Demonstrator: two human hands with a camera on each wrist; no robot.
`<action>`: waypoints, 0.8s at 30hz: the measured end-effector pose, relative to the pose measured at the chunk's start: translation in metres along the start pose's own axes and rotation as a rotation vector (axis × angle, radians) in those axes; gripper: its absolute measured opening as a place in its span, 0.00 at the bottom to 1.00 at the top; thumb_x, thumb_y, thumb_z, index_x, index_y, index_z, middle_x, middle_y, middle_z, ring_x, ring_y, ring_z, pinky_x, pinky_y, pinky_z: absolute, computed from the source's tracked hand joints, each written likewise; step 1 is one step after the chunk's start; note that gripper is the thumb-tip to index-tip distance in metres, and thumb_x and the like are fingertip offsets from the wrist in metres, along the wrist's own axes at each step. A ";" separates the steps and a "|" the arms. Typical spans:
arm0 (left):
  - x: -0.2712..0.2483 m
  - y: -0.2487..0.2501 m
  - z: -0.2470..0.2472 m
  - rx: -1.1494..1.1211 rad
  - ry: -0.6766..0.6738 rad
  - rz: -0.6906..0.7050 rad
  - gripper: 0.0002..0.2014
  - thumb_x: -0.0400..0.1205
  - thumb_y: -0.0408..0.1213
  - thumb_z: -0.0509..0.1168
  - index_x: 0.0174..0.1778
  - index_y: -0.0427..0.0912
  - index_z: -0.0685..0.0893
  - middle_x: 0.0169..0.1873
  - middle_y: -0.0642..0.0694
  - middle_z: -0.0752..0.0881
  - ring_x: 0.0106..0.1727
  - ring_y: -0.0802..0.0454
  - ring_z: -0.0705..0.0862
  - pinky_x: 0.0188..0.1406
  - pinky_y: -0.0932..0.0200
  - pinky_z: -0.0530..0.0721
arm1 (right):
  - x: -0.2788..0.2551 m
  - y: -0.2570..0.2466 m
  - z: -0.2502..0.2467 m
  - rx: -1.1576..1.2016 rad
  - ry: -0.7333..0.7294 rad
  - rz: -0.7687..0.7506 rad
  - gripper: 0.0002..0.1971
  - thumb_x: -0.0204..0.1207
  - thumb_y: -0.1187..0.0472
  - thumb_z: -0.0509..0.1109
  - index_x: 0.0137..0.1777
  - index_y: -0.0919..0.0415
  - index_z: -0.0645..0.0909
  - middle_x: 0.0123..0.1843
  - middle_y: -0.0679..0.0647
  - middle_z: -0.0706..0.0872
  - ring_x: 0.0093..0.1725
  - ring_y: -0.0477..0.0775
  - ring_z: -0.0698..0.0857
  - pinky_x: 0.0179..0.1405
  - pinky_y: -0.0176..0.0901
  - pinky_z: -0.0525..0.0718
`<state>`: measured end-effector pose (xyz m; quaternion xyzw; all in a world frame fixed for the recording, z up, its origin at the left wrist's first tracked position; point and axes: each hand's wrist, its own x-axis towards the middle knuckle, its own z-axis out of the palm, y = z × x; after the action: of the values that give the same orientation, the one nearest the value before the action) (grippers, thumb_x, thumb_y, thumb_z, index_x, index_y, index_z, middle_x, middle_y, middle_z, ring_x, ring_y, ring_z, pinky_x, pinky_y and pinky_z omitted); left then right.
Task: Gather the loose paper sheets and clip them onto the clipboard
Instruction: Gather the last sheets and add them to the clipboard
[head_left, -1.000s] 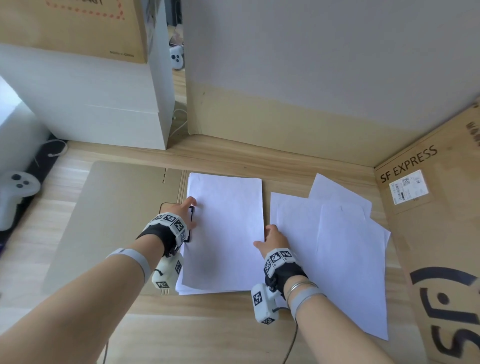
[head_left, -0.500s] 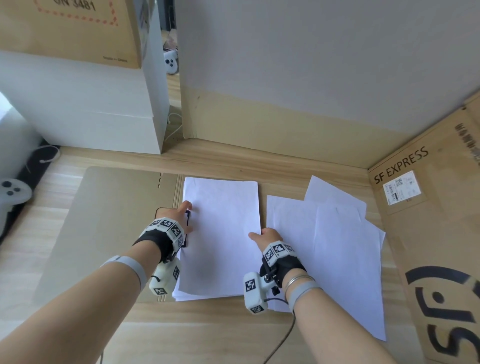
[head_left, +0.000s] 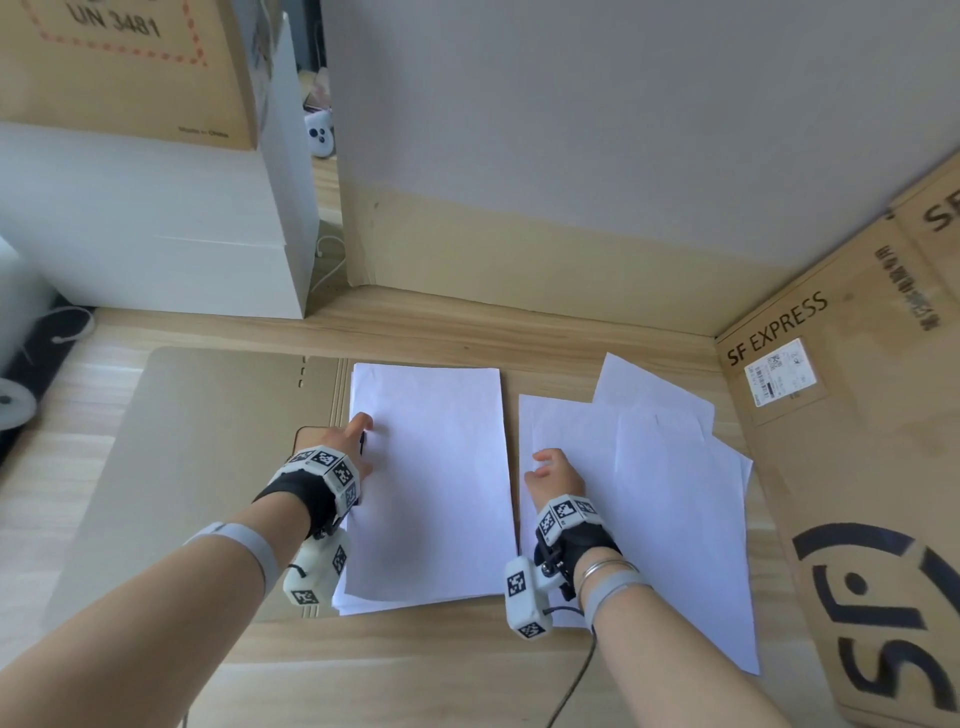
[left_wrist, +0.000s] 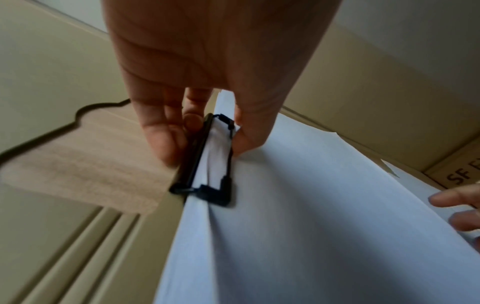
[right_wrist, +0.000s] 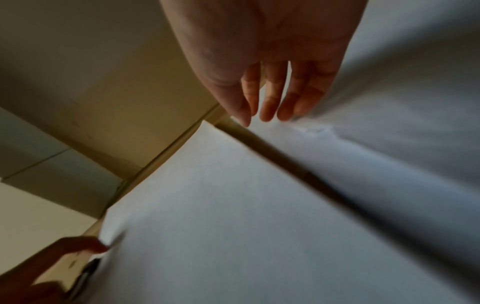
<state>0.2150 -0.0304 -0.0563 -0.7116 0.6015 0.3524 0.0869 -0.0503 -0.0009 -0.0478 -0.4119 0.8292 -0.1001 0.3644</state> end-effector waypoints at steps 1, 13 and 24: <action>-0.001 0.003 -0.001 0.029 0.010 -0.024 0.25 0.78 0.35 0.62 0.71 0.50 0.64 0.51 0.41 0.74 0.43 0.41 0.78 0.43 0.52 0.80 | 0.003 0.008 -0.006 -0.009 0.047 0.014 0.17 0.76 0.66 0.63 0.65 0.59 0.76 0.64 0.59 0.82 0.63 0.59 0.81 0.62 0.44 0.77; 0.001 0.074 0.023 0.003 0.064 0.074 0.16 0.80 0.40 0.59 0.64 0.51 0.75 0.66 0.42 0.70 0.68 0.39 0.68 0.63 0.48 0.75 | 0.019 0.078 -0.047 -0.133 0.173 0.296 0.37 0.71 0.55 0.70 0.79 0.49 0.58 0.82 0.52 0.57 0.78 0.63 0.58 0.76 0.55 0.61; -0.016 0.142 0.055 -0.259 -0.004 0.186 0.17 0.81 0.29 0.51 0.59 0.42 0.81 0.59 0.41 0.84 0.58 0.43 0.83 0.53 0.56 0.81 | 0.024 0.091 -0.063 -0.187 0.110 0.247 0.34 0.71 0.54 0.69 0.76 0.50 0.61 0.74 0.55 0.64 0.71 0.65 0.65 0.67 0.53 0.71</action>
<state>0.0626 -0.0242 -0.0447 -0.6573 0.6143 0.4349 -0.0377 -0.1583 0.0305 -0.0577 -0.3329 0.8978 0.0009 0.2882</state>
